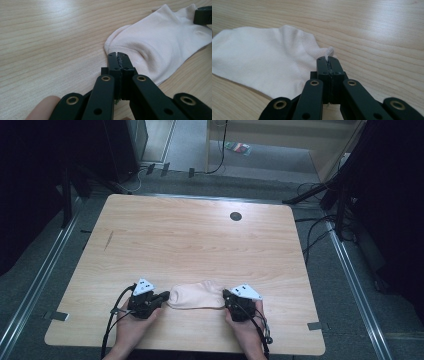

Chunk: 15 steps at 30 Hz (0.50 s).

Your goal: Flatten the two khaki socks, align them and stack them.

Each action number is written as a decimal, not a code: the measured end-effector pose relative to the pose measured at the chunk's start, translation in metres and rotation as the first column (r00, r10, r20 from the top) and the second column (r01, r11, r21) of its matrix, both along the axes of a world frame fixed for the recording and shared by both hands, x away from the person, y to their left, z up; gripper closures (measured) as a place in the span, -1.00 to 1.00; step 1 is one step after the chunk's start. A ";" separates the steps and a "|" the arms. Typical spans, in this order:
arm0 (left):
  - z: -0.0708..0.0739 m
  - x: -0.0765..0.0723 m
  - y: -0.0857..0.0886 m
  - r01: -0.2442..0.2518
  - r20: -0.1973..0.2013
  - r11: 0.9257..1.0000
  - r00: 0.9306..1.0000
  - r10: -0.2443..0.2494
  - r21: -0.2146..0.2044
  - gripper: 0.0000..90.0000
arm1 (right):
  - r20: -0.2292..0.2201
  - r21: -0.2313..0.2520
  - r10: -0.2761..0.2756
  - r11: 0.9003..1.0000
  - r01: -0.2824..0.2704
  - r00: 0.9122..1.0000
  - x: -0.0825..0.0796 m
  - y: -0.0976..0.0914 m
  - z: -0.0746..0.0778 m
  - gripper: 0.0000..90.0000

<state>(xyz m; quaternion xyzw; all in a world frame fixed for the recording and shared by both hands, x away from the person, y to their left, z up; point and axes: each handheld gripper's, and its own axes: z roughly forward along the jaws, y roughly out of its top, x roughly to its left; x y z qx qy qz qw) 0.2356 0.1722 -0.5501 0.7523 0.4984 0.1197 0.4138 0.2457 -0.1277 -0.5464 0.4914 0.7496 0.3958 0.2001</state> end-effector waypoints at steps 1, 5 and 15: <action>0.000 0.001 0.000 -0.003 0.001 1.000 1.000 0.003 0.002 1.00 | 0.006 -0.006 0.001 1.000 -0.001 1.000 0.001 0.000 -0.001 1.00; 0.000 0.002 0.000 -0.009 0.003 1.000 1.000 0.009 -0.009 1.00 | 0.003 -0.002 -0.003 1.000 0.003 1.000 0.006 -0.001 -0.004 1.00; -0.001 0.007 -0.001 -0.016 0.001 1.000 1.000 0.016 -0.008 1.00 | 0.005 0.003 -0.001 1.000 0.001 1.000 0.007 -0.003 -0.005 1.00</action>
